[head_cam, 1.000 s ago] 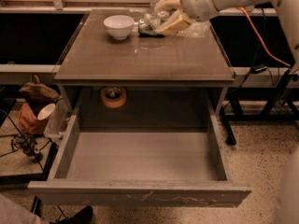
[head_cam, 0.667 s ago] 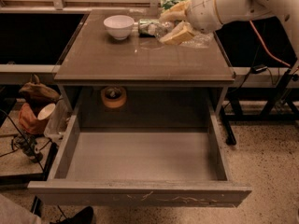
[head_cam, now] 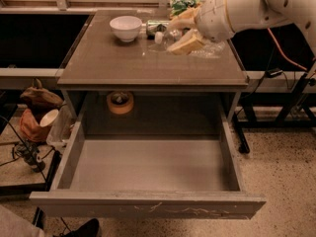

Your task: Place water bottle into top drawer

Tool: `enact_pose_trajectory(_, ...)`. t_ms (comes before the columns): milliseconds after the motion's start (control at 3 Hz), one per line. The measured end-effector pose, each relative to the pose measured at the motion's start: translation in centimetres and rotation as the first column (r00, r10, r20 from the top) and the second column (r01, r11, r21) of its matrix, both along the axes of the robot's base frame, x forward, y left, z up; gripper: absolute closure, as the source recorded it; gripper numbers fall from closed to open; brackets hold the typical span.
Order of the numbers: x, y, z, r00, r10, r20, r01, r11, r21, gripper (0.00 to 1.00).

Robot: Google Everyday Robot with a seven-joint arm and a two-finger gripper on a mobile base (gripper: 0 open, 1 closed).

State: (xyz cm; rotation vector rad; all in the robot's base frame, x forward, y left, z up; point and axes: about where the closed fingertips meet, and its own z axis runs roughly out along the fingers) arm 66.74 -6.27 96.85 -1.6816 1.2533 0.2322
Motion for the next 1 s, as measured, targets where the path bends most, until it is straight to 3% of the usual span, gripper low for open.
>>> enact_pose_trajectory(333, -5.6, 1.3, 4.4, 0.9978, -0.051, 0.043, 0.047, 0.995, 0.09, 1.0)
enact_pose_trajectory(667, -9.8, 1.5, 1.4, 0.9965, -0.08, -0.027, 0.082, 0.987, 0.136, 1.0)
enact_pose_trajectory(1000, -11.9, 2.5, -7.4, 0.9809, -0.029, -0.192, 0.054, 0.991, 0.123, 1.0)
